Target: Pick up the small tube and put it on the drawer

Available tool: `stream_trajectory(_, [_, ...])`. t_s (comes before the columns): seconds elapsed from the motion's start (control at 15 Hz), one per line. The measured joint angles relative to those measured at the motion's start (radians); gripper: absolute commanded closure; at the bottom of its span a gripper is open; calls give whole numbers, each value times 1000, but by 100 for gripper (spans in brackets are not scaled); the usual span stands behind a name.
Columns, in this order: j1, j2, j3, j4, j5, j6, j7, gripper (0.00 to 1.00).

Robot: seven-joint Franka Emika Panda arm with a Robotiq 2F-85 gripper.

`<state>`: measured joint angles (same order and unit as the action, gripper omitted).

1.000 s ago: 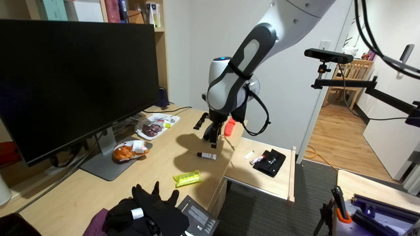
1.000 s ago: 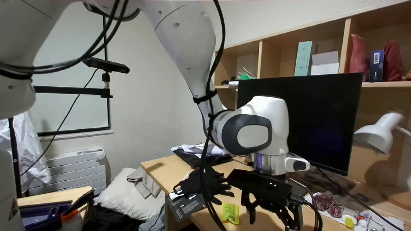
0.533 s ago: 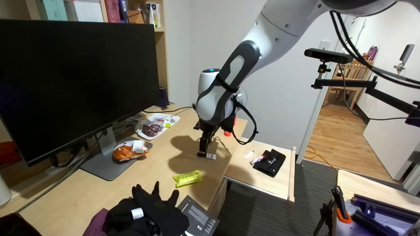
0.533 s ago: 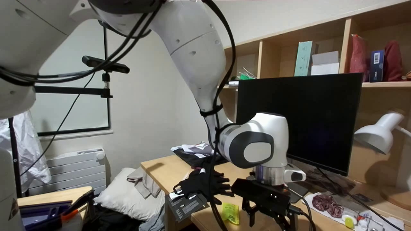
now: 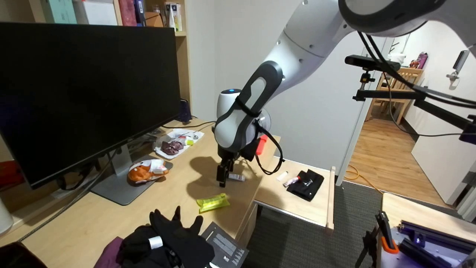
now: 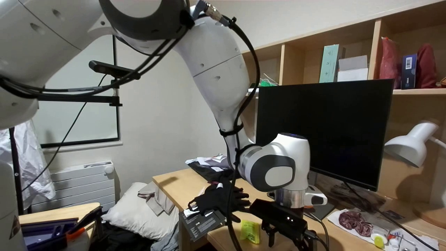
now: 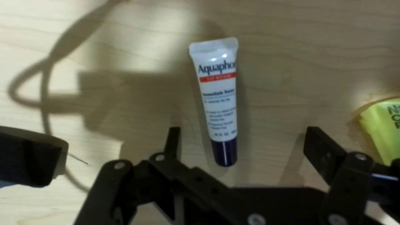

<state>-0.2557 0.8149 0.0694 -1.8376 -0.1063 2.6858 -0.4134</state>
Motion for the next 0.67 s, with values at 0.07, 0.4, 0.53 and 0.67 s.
stream_trajectory(0.07, [0, 1, 6, 6, 6, 0, 9, 0])
stream_trajectory(0.4, [10, 0, 30, 52, 39, 0, 47, 29])
stream_trajectory(0.53, [18, 0, 27, 68, 39, -2, 74, 7])
stream_trajectory(0.67, [33, 1, 5, 81, 39, -8, 102, 1])
